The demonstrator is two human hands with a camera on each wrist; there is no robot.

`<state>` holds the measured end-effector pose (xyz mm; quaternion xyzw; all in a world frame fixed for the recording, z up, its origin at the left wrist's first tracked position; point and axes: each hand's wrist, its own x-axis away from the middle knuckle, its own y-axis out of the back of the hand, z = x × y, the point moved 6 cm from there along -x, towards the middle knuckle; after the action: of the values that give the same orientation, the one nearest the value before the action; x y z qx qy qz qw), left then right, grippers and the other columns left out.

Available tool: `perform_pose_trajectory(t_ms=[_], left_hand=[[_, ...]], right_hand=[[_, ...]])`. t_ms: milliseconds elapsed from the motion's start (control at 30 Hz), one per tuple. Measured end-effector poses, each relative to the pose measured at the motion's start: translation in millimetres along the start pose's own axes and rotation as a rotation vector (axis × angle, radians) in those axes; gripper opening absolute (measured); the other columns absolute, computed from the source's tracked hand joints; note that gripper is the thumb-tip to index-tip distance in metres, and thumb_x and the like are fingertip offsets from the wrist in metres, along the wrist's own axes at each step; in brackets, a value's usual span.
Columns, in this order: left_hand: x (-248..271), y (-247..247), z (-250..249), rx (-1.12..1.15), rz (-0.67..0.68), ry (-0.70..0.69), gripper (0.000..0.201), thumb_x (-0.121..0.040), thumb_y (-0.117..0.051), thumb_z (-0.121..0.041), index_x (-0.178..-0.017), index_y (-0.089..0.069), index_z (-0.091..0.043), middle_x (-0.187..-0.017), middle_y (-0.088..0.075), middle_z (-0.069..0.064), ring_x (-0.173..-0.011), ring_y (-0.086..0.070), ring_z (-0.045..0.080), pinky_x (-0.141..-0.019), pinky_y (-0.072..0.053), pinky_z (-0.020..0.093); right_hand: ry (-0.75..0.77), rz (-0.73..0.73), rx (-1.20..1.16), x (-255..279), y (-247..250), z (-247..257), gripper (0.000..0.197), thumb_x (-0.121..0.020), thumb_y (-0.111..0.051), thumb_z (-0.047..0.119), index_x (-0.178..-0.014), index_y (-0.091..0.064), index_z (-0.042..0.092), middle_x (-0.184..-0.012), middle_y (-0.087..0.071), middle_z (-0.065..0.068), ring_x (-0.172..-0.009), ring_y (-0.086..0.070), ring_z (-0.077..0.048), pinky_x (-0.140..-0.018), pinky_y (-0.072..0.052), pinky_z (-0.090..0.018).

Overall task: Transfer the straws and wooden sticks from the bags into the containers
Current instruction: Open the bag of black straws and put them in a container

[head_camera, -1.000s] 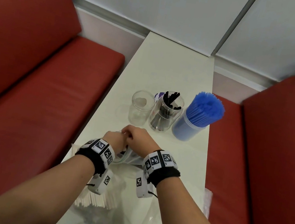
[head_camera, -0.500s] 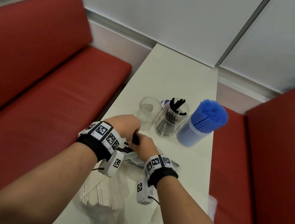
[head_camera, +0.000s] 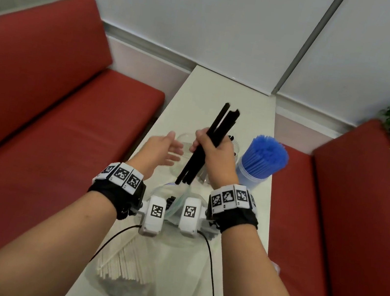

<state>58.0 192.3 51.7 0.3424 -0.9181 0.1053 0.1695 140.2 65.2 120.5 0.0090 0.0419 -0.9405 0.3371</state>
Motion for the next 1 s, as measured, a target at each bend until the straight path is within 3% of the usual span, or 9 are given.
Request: perform_pose_trajectory(t_ms=[133, 233, 300, 400, 533, 633, 733, 867, 1000], left_hand=[[5, -30, 42, 0.270, 0.300, 0.314, 0.072, -0.099, -0.026, -0.059, -0.111, -0.064, 0.001, -0.114, -0.069, 0.021, -0.101, -0.069, 0.035, -0.084, -0.056, 0.042], [12, -56, 44, 0.665, 0.422, 0.433, 0.070, -0.101, -0.030, -0.052, -0.117, -0.060, 0.009, -0.114, -0.066, 0.027, -0.108, -0.065, 0.041, -0.084, -0.056, 0.049], [15, -67, 38, 0.802, 0.429, 0.457, 0.060, -0.103, -0.037, -0.043, -0.121, -0.057, 0.011, -0.108, -0.067, 0.027, -0.103, -0.067, 0.040, -0.081, -0.057, 0.049], [16, -78, 36, 0.794, 0.419, 0.483, 0.045, -0.105, -0.041, -0.031, -0.121, -0.057, 0.008, -0.096, -0.069, 0.024, -0.089, -0.071, 0.035, -0.073, -0.059, 0.045], [24, -91, 36, 0.641, 0.515, 0.539, 0.026, -0.094, -0.058, -0.020, -0.093, -0.070, 0.003, -0.084, -0.065, 0.013, -0.068, -0.067, 0.021, -0.053, -0.058, 0.028], [29, -98, 39, 0.541, 0.584, 0.602, 0.011, -0.081, -0.060, -0.016, -0.079, -0.065, -0.006, -0.069, -0.056, 0.007, -0.046, -0.048, 0.010, -0.029, -0.033, 0.013], [22, -97, 41, 0.474, 0.552, 0.576, 0.009, -0.085, -0.058, -0.017, -0.082, -0.053, -0.009, -0.064, -0.051, 0.005, -0.039, -0.039, 0.007, -0.026, -0.020, 0.012], [6, -87, 43, 0.506, 0.445, 0.585, 0.021, -0.097, -0.051, -0.026, -0.089, -0.054, -0.008, -0.065, -0.046, 0.003, -0.037, -0.037, 0.005, -0.024, -0.019, 0.012], [-4, -86, 39, 0.488, 0.415, 0.487, 0.022, -0.101, -0.044, -0.025, -0.091, -0.053, -0.008, -0.068, -0.040, 0.002, -0.036, -0.034, 0.005, -0.025, -0.016, 0.012]], right_hand=[[0.075, -0.045, -0.113, 2, 8, 40, 0.005, -0.097, -0.065, 0.009, -0.098, -0.062, 0.005, -0.072, -0.061, -0.006, -0.071, -0.062, -0.022, -0.072, -0.057, -0.030], [0.093, -0.070, -0.125, 7, 12, 48, 0.007, -0.096, -0.067, 0.007, -0.098, -0.062, 0.004, -0.076, -0.062, -0.009, -0.075, -0.063, -0.026, -0.078, -0.058, -0.036], [0.095, -0.083, -0.111, 10, 17, 47, 0.010, -0.093, -0.069, 0.006, -0.099, -0.062, 0.007, -0.081, -0.064, -0.008, -0.078, -0.065, -0.027, -0.083, -0.057, -0.043], [0.093, -0.137, -0.090, 12, 26, 42, 0.019, -0.090, -0.072, 0.010, -0.104, -0.060, 0.015, -0.083, -0.065, -0.005, -0.077, -0.068, -0.023, -0.081, -0.058, -0.042], [0.088, -0.159, -0.066, 10, 33, 38, 0.015, -0.089, -0.074, 0.017, -0.098, -0.064, 0.022, -0.072, -0.061, -0.003, -0.072, -0.063, -0.022, -0.075, -0.055, -0.041], [0.068, -0.096, -0.044, 9, 33, 35, 0.012, -0.087, -0.076, 0.018, -0.093, -0.066, 0.020, -0.066, -0.059, -0.001, -0.066, -0.059, -0.021, -0.072, -0.051, -0.040], [0.048, -0.020, 0.011, 7, 38, 40, 0.012, -0.086, -0.078, 0.019, -0.092, -0.068, 0.014, -0.070, -0.065, -0.003, -0.070, -0.066, -0.021, -0.073, -0.055, -0.035], [-0.012, 0.082, 0.282, -5, 56, 54, 0.023, -0.086, -0.075, 0.018, -0.090, -0.067, -0.002, -0.090, -0.070, -0.026, -0.085, -0.067, -0.029, -0.081, -0.056, -0.050], [-0.123, 0.199, 0.431, -13, 64, 63, 0.021, -0.088, -0.073, 0.013, -0.095, -0.067, -0.005, -0.084, -0.070, -0.023, -0.066, -0.065, -0.021, -0.055, -0.053, -0.030]])
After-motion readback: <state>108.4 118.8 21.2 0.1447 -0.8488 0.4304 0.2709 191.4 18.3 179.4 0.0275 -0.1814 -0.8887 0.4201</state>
